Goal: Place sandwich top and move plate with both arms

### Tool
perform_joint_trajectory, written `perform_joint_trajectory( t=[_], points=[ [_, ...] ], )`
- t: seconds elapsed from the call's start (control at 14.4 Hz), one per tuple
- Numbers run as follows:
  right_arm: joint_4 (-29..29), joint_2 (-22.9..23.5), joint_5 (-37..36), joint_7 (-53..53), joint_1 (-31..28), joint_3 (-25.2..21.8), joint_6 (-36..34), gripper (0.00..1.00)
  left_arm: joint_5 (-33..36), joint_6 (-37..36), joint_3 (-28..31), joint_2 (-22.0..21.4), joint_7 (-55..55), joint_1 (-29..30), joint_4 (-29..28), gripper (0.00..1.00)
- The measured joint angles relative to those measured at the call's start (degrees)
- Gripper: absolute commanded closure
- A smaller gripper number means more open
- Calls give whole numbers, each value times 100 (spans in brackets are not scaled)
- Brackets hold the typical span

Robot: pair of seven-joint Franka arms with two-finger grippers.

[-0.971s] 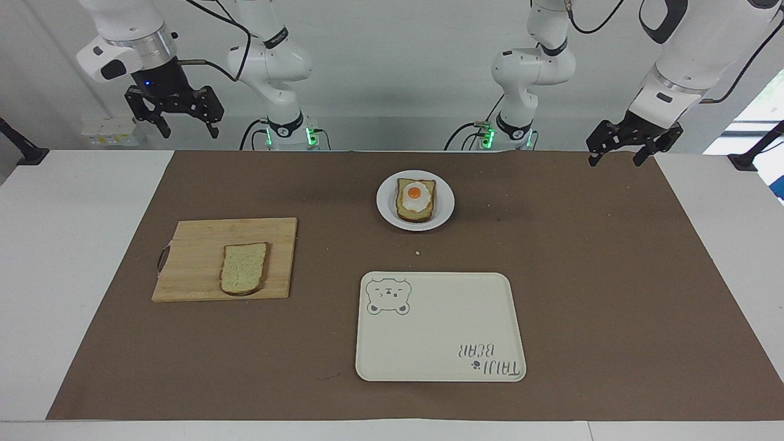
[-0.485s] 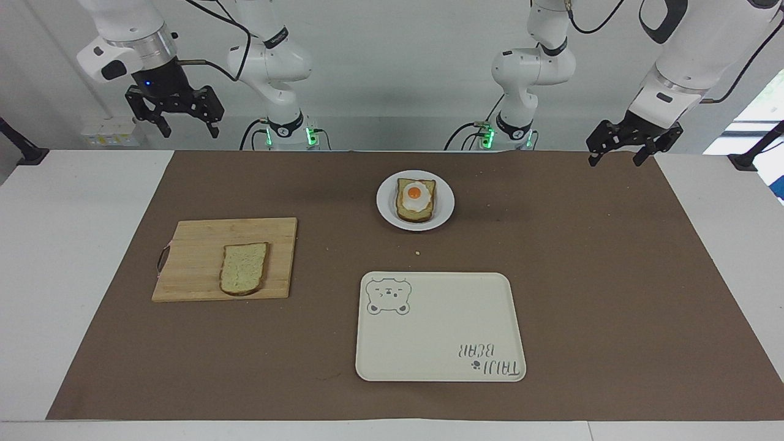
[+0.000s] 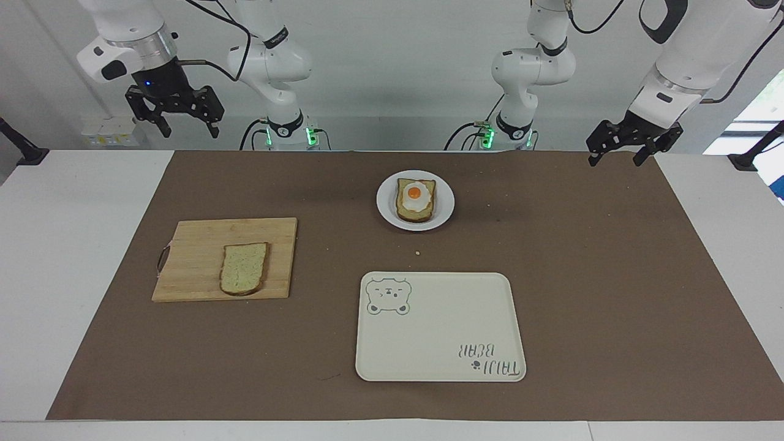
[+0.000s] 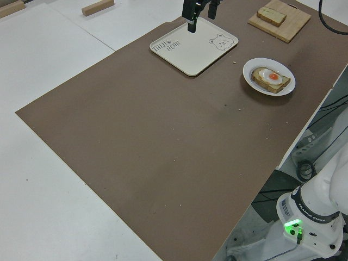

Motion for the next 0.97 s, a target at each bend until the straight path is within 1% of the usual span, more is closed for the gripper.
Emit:
perform_joint_trajectory(
  t=[0.97],
  points=[
    [-62,-25,0,0,-8,-9,-2,0,0,0,0,0,0,0,0,0]
  ],
)
